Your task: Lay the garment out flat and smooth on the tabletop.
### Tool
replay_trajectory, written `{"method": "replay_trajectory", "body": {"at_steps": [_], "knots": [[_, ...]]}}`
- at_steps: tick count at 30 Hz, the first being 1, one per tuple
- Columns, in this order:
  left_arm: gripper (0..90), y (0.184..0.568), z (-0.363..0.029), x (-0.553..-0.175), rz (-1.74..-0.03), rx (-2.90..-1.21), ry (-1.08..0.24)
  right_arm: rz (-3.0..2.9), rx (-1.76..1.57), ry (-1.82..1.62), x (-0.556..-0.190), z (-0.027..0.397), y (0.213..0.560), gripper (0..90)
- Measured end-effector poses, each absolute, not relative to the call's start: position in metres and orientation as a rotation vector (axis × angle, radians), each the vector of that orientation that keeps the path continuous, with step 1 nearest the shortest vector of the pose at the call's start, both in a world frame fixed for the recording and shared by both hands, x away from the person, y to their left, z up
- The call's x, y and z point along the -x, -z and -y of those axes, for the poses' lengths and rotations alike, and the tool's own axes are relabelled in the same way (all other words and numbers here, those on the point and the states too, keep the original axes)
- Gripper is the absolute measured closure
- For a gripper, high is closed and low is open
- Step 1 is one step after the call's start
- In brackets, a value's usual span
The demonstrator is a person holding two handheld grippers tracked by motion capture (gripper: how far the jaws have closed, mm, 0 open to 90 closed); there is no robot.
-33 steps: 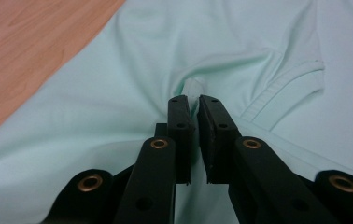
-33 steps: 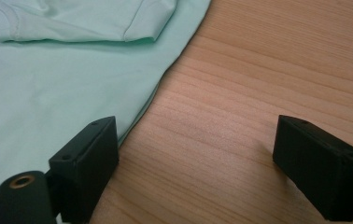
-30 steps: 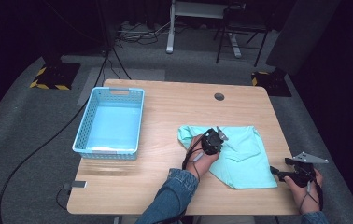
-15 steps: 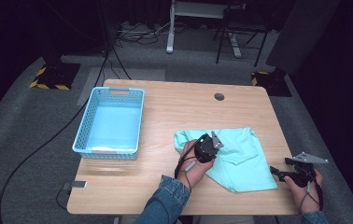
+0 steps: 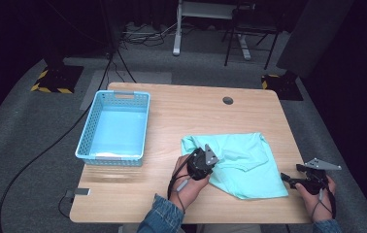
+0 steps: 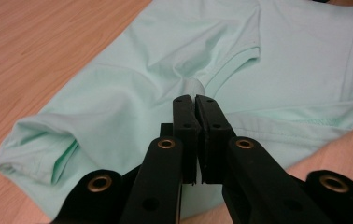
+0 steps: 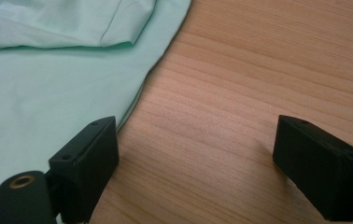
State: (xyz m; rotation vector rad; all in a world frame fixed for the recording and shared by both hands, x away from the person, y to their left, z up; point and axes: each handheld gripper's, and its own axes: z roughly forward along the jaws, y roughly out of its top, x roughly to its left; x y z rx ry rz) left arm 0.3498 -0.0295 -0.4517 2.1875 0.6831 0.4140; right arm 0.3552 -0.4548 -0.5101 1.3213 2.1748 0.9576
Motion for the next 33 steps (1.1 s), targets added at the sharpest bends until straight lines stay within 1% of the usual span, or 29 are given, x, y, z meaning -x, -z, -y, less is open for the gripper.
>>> {"method": "replay_trajectory", "body": {"at_steps": [11, 14, 15, 16, 18, 19, 22, 29, 33], "knots": [[86.7, 0.456, -0.008, -0.307, -0.741, -2.171, -0.411, -2.173, -1.324, -0.956, -0.355, 0.455, 0.51, 14.3], [84.3, 0.459, -0.024, -0.292, -0.785, -2.161, -0.392, -2.172, -1.325, -0.954, -0.355, 0.455, 0.51, 14.3], [82.1, 0.459, -0.024, -0.292, -0.785, -2.161, -0.392, -2.172, -1.325, -0.954, -0.355, 0.455, 0.51, 14.3], [82.1, 0.458, -0.032, -0.287, -0.805, -2.143, -0.371, -2.171, -1.326, -0.953, -0.355, 0.455, 0.51, 14.3], [68.6, 0.457, -0.045, -0.281, -0.859, -2.069, -0.323, -2.17, -1.327, -0.952, -0.356, 0.455, 0.51, 14.2], [61.5, 0.456, -0.05, -0.281, -0.871, -2.047, -0.322, -2.169, -1.328, -0.951, -0.356, 0.455, 0.51, 14.2], [52.8, 0.457, -0.058, -0.285, -0.926, -2.008, -0.34, -2.167, -1.333, -0.951, -0.356, 0.454, 0.51, 14.2], [44.7, 0.47, -0.045, -0.296, -0.936, -2.064, -0.376, -2.166, -1.335, -0.951, -0.357, 0.454, 0.51, 14.2], [41.8, 0.482, -0.04, -0.299, -0.954, -2.1, -0.356, -2.166, -1.335, -0.951, -0.357, 0.454, 0.51, 14.2]]}}
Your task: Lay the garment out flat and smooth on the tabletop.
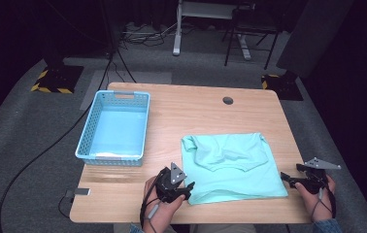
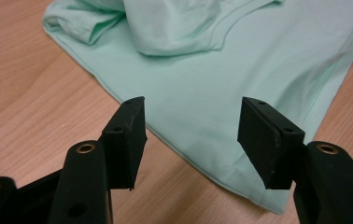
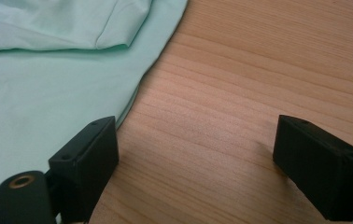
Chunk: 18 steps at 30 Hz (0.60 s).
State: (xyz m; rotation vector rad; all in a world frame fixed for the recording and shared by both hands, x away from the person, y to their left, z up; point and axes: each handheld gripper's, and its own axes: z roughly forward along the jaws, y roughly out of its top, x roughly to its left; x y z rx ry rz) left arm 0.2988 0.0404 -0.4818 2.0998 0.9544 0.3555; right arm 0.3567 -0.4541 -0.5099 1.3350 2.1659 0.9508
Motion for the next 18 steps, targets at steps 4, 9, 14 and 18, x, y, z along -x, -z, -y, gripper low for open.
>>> {"method": "replay_trajectory", "body": {"at_steps": [4, 9, 14, 18], "knots": [[40.0, 0.488, -0.039, -0.298, -0.956, -2.118, -0.339, -2.166, -1.334, -0.951, -0.357, 0.454, 0.51, 14.2], [38.1, 0.491, -0.038, -0.302, -0.965, -2.105, -0.341, -2.166, -1.336, -0.952, -0.357, 0.454, 0.51, 14.8], [35.6, 0.492, -0.032, -0.316, -0.967, -2.094, -0.378, -2.14, -1.289, -1.008, -0.354, 0.449, 0.5, 39.4], [35.2, 0.492, -0.025, -0.33, -0.968, -2.093, -0.395, -2.183, -1.196, -1.027, -0.361, 0.433, 0.486, 45.3]]}}
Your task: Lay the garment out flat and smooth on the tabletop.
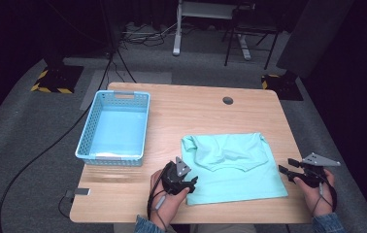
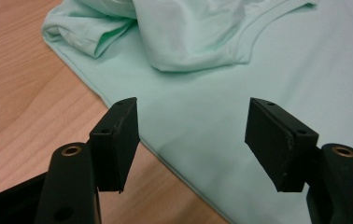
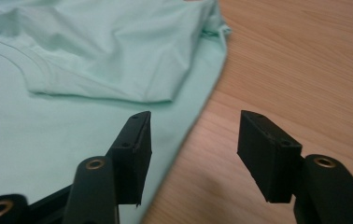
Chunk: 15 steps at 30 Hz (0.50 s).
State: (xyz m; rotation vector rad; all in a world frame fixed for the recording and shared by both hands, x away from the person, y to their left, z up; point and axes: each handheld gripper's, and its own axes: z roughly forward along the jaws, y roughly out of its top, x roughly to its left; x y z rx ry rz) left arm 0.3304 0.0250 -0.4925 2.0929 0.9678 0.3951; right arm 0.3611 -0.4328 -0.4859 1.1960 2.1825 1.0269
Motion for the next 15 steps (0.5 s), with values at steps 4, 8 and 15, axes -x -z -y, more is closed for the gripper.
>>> {"method": "replay_trajectory", "body": {"at_steps": [4, 8, 15], "knots": [[34.6, 0.494, -0.017, -0.345, -0.973, -2.09, -0.398, -2.256, -1.149, -1.049, -0.378, 0.416, 0.485, 45.9], [34.4, 0.498, -0.011, -0.359, -0.982, -2.092, -0.394, -2.314, -1.111, -1.042, -0.393, 0.401, 0.489, 45.7], [33.6, 0.502, 0.007, -0.383, -0.981, -2.101, -0.363, -2.396, -1.111, -1.011, -0.407, 0.39, 0.499, 60.3]]}}
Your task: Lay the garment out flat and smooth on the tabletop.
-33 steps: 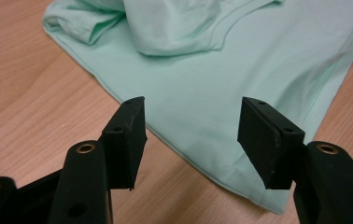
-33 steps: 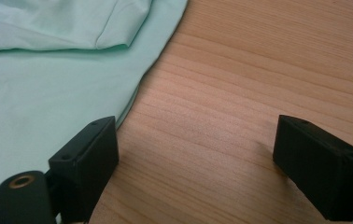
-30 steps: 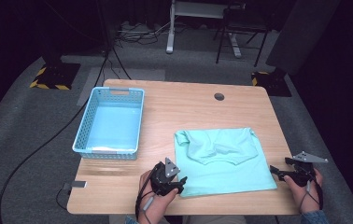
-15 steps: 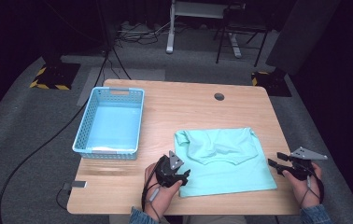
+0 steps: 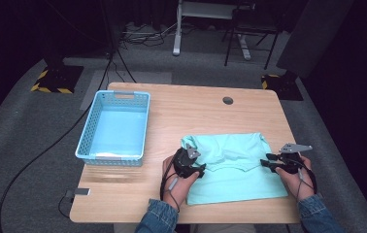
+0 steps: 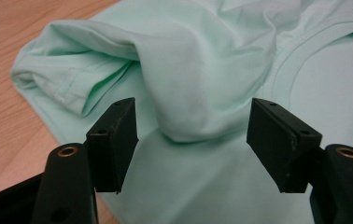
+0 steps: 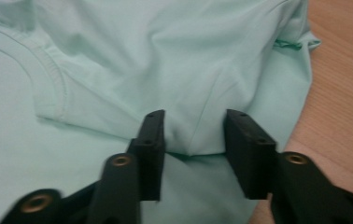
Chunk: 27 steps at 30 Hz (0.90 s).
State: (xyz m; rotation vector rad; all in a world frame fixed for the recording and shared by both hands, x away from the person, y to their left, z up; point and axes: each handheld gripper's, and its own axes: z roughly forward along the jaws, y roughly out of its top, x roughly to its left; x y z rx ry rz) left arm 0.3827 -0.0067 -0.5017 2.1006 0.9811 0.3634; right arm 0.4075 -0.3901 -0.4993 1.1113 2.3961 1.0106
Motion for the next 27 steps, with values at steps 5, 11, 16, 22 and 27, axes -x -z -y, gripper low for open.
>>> {"method": "replay_trajectory", "body": {"at_steps": [5, 11, 16, 22, 27], "knots": [[37.5, 0.504, 0.015, -0.39, -0.98, -2.099, -0.343, -2.443, -1.091, -1.002, -0.394, 0.389, 0.497, 83.4], [72.9, 0.498, 0.016, -0.385, -0.967, -2.124, -0.336, -2.455, -1.063, -0.978, -0.37, 0.391, 0.494, 84.6], [86.9, 0.49, 0.018, -0.372, -0.929, -2.143, -0.331, -2.399, -1.05, -1.018, -0.352, 0.398, 0.482, 84.6], [86.9, 0.476, 0.02, -0.358, -0.858, -2.131, -0.363, -2.349, -1.025, -1.048, -0.344, 0.401, 0.466, 84.7], [86.7, 0.462, 0.02, -0.358, -0.828, -2.116, -0.383, -2.326, -0.999, -1.065, -0.343, 0.401, 0.454, 84.7]]}}
